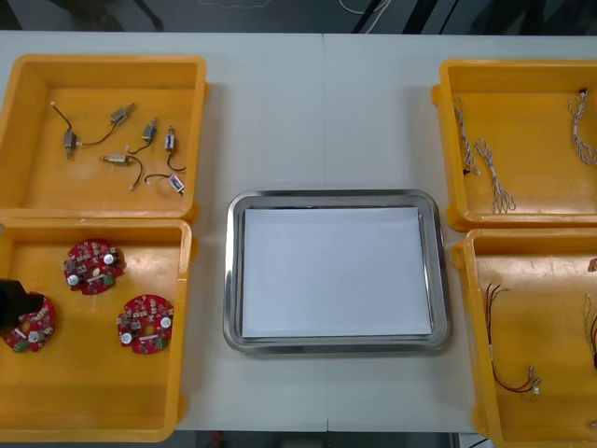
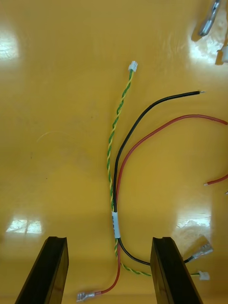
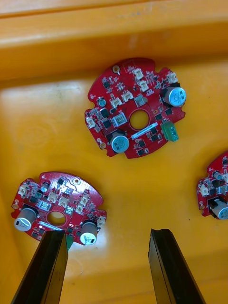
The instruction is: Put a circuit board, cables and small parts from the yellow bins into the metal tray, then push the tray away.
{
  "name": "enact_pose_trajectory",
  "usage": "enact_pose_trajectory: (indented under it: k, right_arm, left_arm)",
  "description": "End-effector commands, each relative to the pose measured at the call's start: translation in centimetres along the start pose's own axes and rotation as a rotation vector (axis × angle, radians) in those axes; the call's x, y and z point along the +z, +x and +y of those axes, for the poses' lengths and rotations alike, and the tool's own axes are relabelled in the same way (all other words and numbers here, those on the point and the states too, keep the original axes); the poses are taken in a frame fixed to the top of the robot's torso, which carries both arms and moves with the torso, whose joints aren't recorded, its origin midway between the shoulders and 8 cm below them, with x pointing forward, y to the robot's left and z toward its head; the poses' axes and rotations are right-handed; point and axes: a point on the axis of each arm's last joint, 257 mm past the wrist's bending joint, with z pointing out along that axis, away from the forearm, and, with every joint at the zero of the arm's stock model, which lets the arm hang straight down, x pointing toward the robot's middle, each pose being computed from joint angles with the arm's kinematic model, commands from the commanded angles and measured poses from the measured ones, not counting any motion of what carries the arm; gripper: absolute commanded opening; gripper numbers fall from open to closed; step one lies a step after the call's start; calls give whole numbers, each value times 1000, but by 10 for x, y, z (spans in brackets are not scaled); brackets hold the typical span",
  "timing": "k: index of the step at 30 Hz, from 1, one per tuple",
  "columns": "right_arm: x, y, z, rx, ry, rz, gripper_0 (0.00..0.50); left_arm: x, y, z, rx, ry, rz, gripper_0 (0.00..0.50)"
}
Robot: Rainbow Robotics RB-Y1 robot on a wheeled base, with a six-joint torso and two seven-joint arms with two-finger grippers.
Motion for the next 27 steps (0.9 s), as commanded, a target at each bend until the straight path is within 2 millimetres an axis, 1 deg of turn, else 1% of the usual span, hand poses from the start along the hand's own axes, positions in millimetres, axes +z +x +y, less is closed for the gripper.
enact_pose_trajectory:
  k: [1, 8, 14, 22, 27]
  right_arm:
    - [7, 20, -2, -74, -3, 37, 500]
    - [18, 21, 0, -70, -14, 8, 500]
    - [26, 22, -1, -70, -13, -11, 500]
    - [35, 32, -6, -58, -11, -2, 500]
    - [40, 36, -6, -52, -13, -9, 500]
  left_arm:
    - [0, 20, 1, 175, -16, 50, 500]
    - [7, 31, 3, 239, -29, 49, 500]
    - [15, 39, 4, 236, -16, 47, 500]
    - [29, 51, 4, 217, 7, 38, 500]
    - [33, 60, 7, 209, 7, 56, 500]
